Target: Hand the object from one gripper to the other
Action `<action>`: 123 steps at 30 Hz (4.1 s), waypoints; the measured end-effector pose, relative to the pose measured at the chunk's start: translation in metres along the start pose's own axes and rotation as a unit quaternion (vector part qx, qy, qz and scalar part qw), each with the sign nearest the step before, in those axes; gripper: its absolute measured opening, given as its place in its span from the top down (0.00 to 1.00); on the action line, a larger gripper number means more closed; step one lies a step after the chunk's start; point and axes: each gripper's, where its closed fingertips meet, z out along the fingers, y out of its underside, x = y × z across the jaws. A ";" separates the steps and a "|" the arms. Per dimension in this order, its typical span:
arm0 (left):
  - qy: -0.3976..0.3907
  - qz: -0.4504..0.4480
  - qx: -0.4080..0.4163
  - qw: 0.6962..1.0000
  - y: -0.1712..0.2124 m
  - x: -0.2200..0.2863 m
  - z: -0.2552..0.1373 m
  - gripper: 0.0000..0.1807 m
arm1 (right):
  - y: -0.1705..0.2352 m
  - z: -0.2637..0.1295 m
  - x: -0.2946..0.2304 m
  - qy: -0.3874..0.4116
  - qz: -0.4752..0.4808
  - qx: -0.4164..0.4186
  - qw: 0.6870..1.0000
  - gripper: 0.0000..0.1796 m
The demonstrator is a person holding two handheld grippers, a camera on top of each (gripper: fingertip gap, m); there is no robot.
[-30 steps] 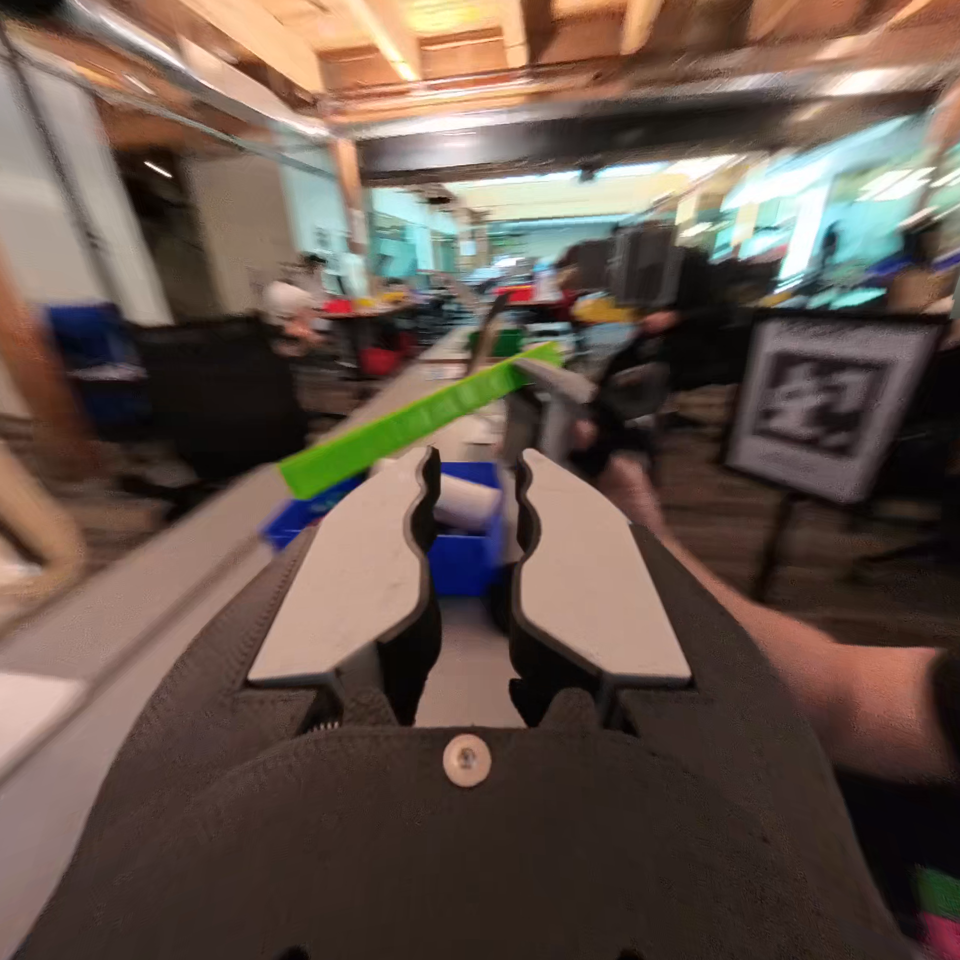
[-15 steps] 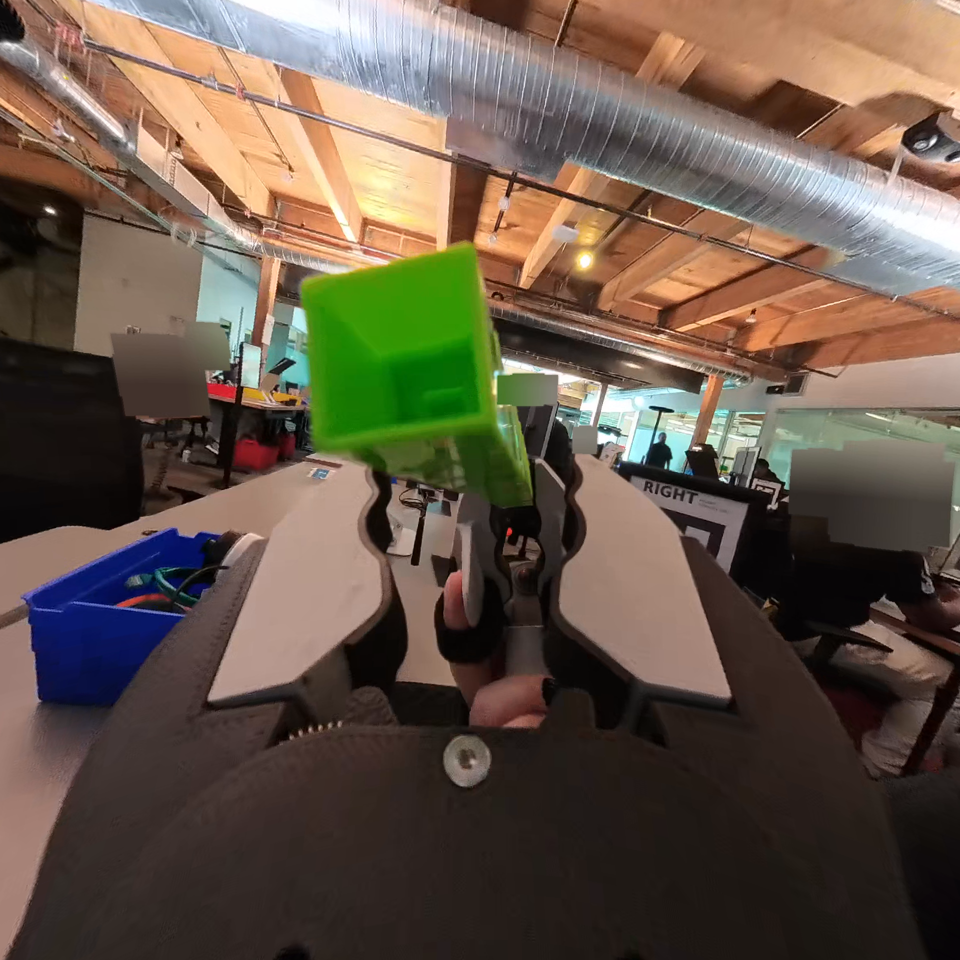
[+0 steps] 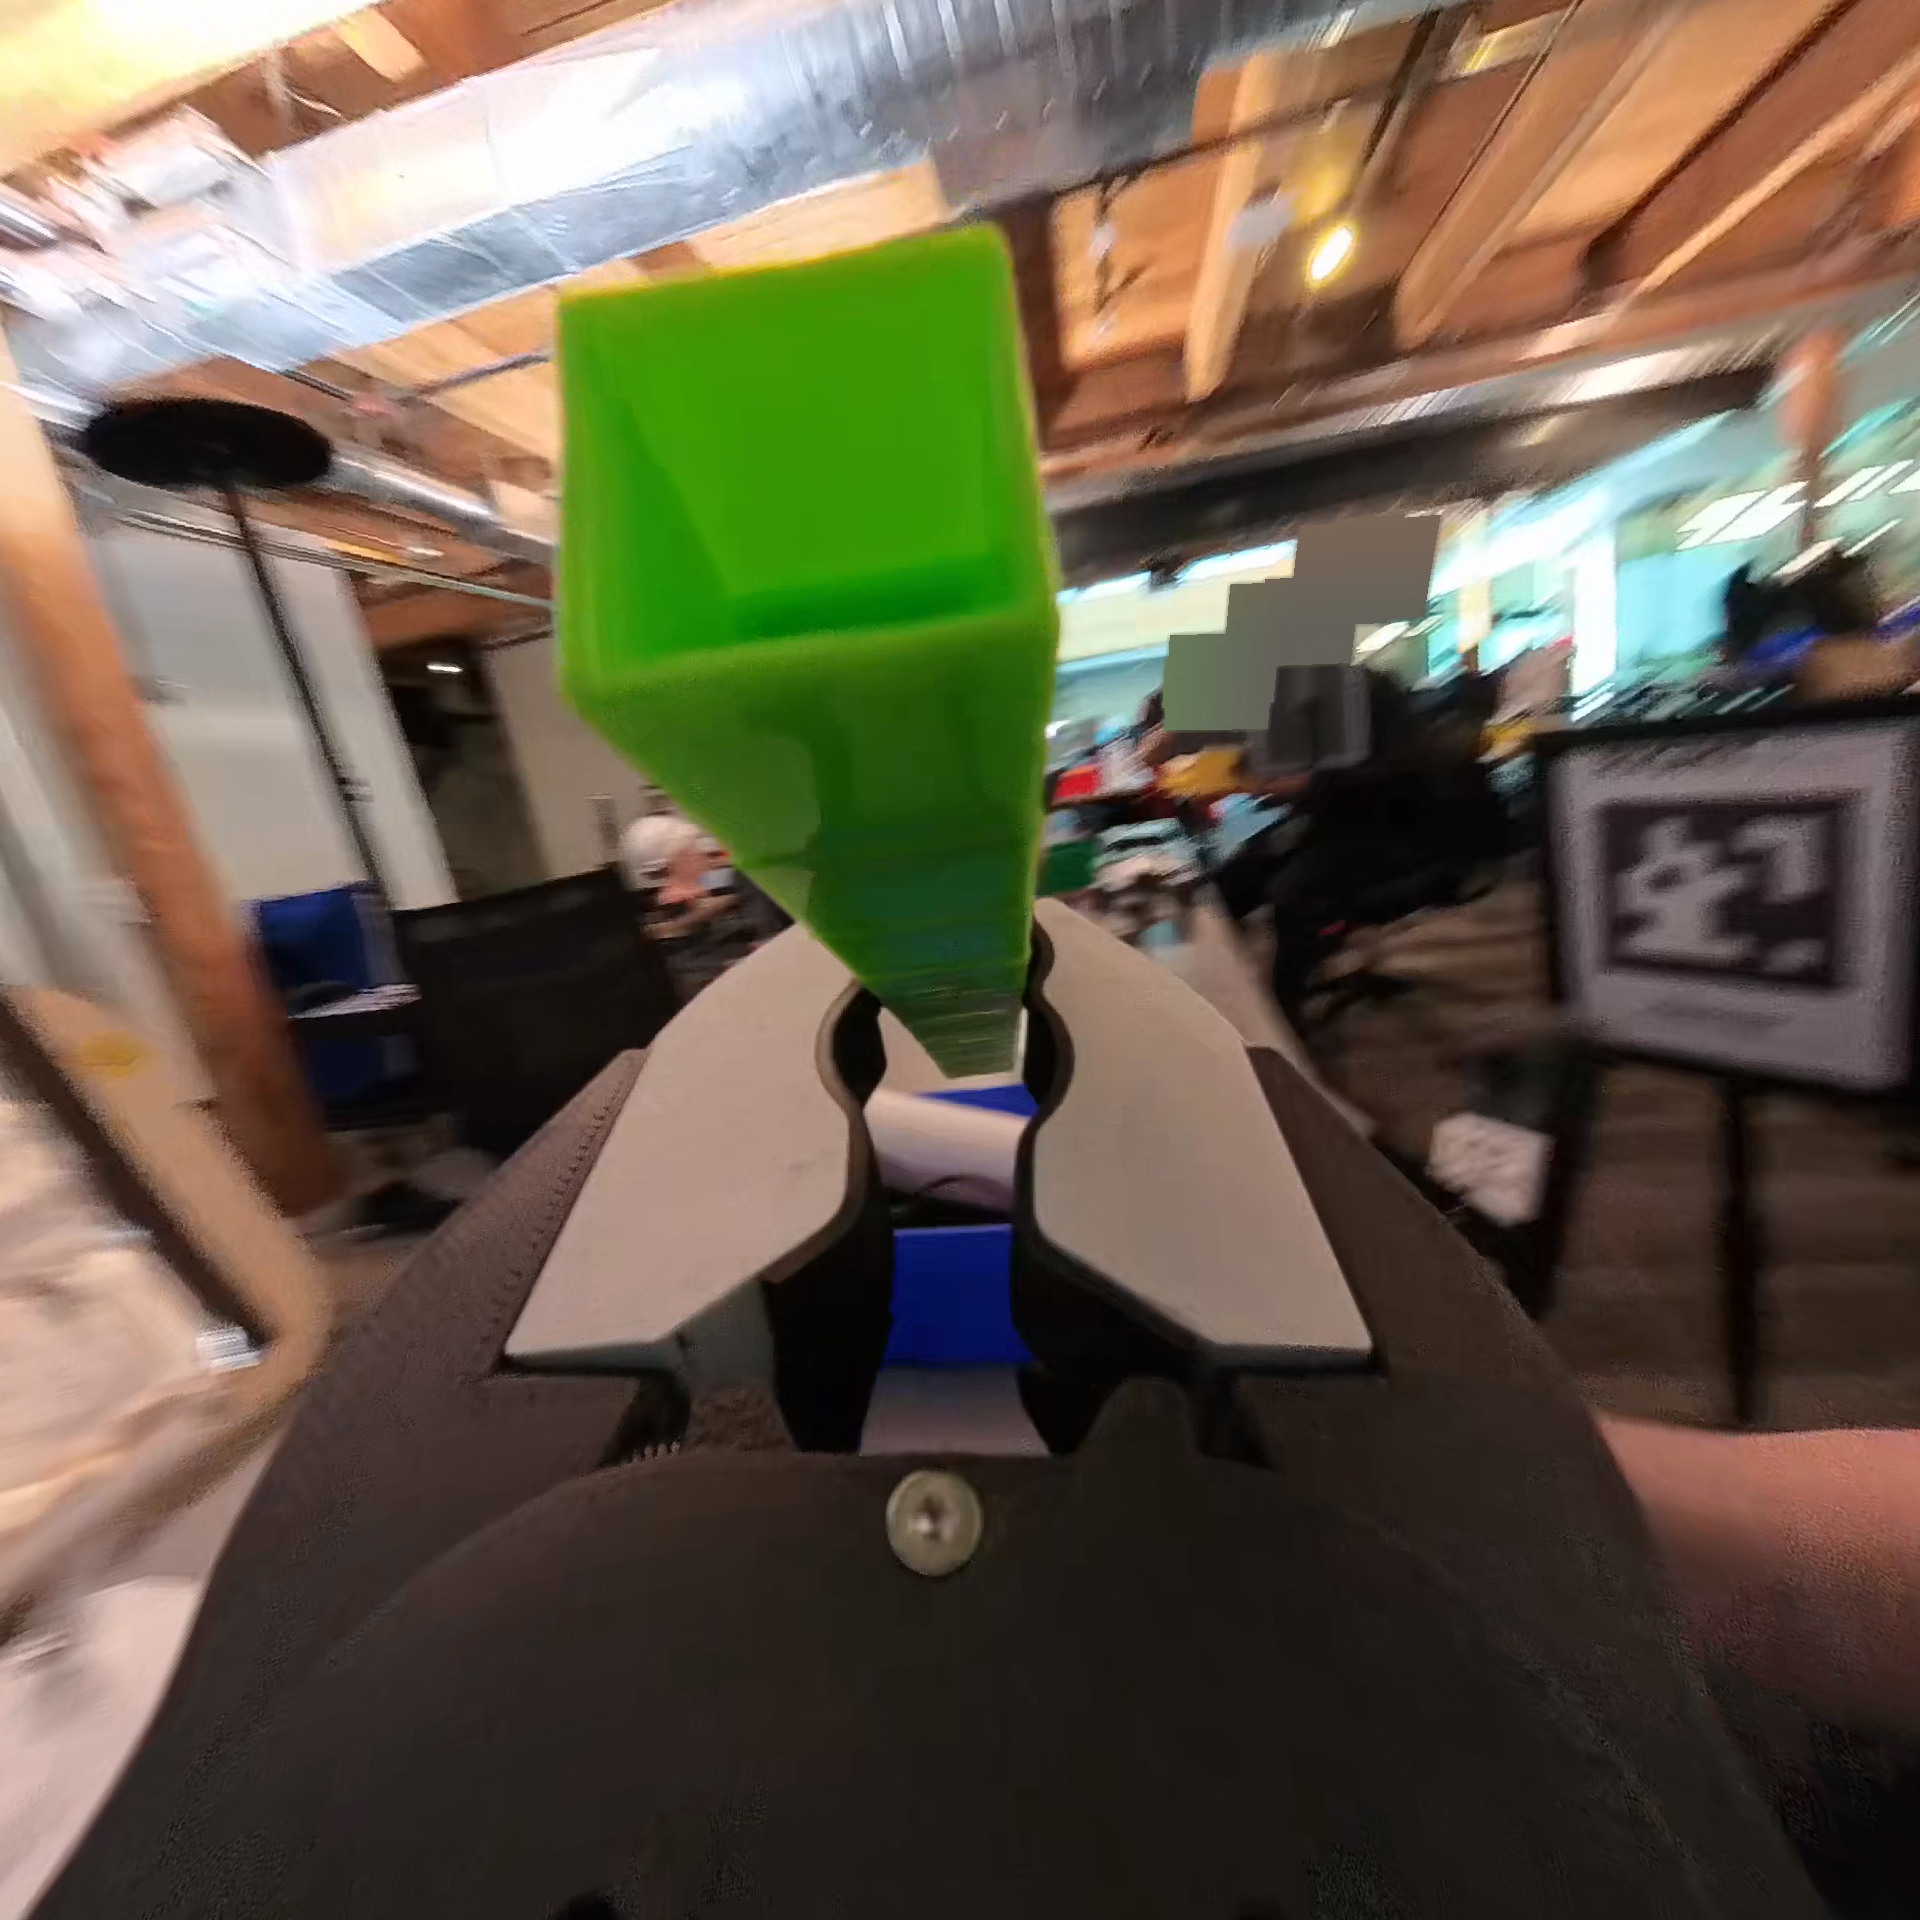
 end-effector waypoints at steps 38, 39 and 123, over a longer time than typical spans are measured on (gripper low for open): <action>0.117 0.057 -0.067 0.989 0.027 0.063 0.016 0.64 | -0.071 0.029 -0.016 -0.162 -0.007 -0.081 0.983 0.87; 0.111 0.039 -0.068 0.991 0.028 0.057 0.016 0.64 | -0.081 0.026 -0.002 -0.155 0.063 -0.043 0.985 0.87; 0.114 -0.217 -0.013 0.969 0.018 0.028 0.017 0.61 | -0.079 -0.019 -0.029 -0.069 -0.484 -0.068 0.870 0.87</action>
